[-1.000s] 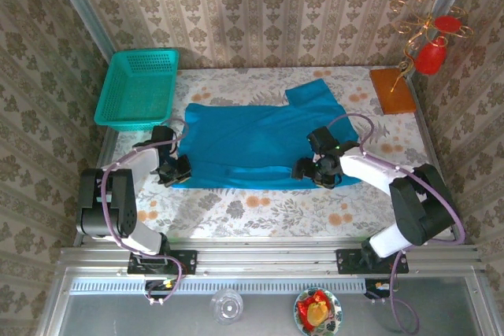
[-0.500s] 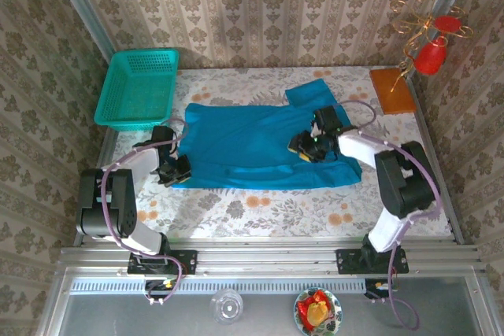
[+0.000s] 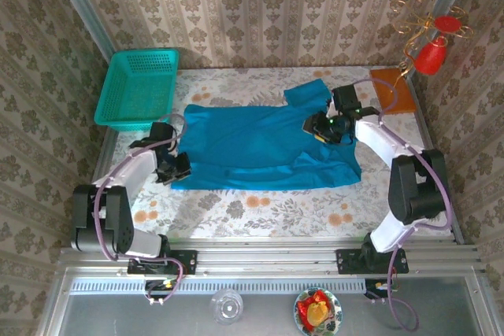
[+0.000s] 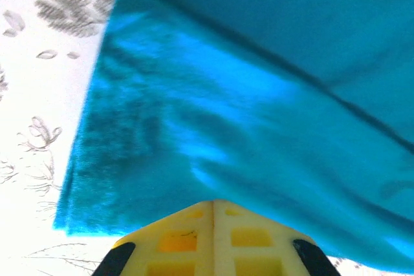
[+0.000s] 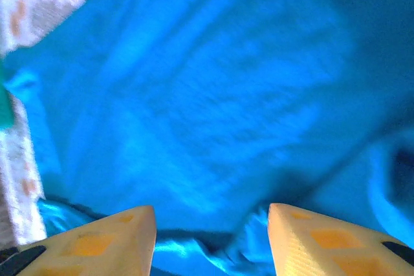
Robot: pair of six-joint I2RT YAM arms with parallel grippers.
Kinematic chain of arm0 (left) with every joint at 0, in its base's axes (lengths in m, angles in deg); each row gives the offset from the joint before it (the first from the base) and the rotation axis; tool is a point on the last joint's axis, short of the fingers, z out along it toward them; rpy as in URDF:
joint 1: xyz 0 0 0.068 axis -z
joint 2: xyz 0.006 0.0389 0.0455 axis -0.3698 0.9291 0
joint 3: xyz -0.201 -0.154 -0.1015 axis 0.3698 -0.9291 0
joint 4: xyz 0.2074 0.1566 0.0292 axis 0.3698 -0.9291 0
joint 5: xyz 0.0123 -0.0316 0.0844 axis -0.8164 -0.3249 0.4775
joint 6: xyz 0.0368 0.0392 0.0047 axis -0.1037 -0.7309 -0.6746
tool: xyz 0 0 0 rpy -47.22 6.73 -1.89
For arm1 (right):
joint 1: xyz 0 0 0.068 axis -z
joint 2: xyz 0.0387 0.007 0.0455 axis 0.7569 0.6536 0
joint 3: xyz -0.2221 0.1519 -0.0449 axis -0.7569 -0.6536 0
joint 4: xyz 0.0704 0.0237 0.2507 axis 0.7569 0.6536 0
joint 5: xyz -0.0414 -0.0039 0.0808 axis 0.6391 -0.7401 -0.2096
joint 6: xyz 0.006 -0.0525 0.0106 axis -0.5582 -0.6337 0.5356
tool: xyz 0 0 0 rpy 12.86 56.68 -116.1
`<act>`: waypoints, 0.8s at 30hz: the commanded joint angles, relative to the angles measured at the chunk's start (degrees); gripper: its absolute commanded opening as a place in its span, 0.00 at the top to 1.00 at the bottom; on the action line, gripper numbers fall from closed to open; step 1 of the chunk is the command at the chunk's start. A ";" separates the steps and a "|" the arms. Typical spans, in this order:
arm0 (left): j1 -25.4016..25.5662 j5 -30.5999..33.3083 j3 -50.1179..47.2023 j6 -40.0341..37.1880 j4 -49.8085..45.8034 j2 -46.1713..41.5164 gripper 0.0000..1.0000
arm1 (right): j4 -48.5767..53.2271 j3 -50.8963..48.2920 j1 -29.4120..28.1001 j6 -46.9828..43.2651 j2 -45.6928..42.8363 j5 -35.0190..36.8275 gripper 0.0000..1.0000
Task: Fold the inside-out t-shirt
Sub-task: Smooth out the T-shirt at the center of the table.
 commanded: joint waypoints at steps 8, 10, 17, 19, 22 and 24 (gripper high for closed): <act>16.03 -11.34 9.71 -12.68 10.90 2.17 0.78 | 4.47 -6.95 2.81 -2.16 -2.43 6.98 0.57; 20.30 -12.03 12.56 -17.66 13.75 5.34 0.79 | 3.88 -6.99 3.44 -2.22 -1.49 6.12 0.57; 28.72 -18.28 26.32 -33.19 16.34 19.46 0.79 | 2.73 -7.62 5.70 -2.43 -0.97 4.00 0.57; 29.63 -23.10 31.51 -36.60 15.37 24.77 0.78 | 2.73 -7.84 6.41 -2.70 -0.99 3.45 0.57; 31.04 -28.07 38.07 -41.90 13.96 31.47 0.78 | 2.73 -8.04 7.37 -2.84 -0.83 2.58 0.57; 31.87 -29.91 41.74 -45.72 12.78 35.13 0.78 | 2.73 -7.98 7.75 -2.87 -0.35 1.43 0.58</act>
